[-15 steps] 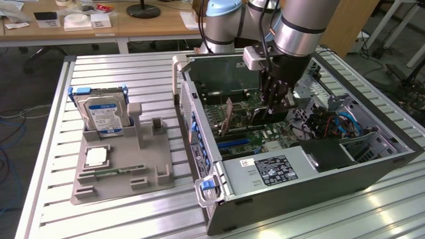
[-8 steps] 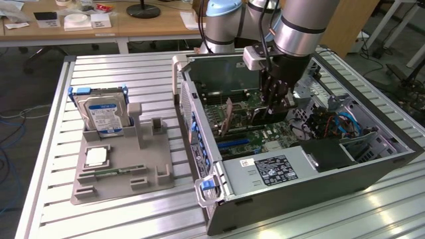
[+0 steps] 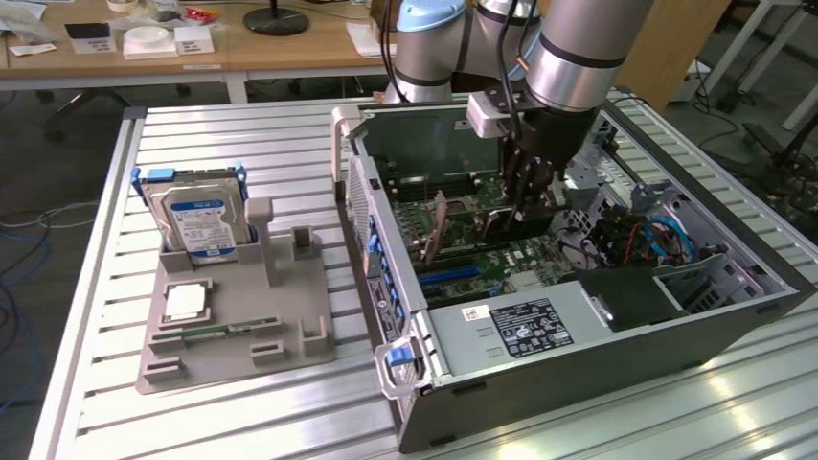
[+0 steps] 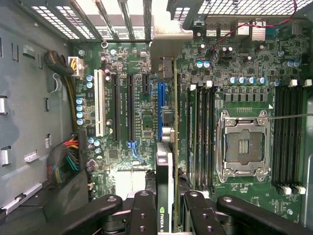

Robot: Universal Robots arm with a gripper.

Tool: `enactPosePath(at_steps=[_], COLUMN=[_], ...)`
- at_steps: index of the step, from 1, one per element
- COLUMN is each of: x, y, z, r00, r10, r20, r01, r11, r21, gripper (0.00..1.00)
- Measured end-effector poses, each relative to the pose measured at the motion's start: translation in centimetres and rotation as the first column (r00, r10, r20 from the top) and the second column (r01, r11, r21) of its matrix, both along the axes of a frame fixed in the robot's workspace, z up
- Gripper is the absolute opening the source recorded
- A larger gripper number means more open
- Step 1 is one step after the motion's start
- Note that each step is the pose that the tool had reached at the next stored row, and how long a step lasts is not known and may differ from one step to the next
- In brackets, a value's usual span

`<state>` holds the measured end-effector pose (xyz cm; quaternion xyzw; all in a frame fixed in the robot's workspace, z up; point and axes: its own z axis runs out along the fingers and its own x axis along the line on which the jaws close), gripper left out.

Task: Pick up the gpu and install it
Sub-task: 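Insert the gpu into the slot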

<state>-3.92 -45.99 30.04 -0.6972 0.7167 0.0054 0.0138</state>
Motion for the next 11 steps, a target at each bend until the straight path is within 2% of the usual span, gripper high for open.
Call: enactPosePath(at_steps=[11], x=[-0.07], y=[0.0], z=[-0.03], r00=[1.0], r10=[0.0], r20=[-0.0001], r01=[0.0], r11=[1.0], r21=[-0.0001], gripper=[0.26])
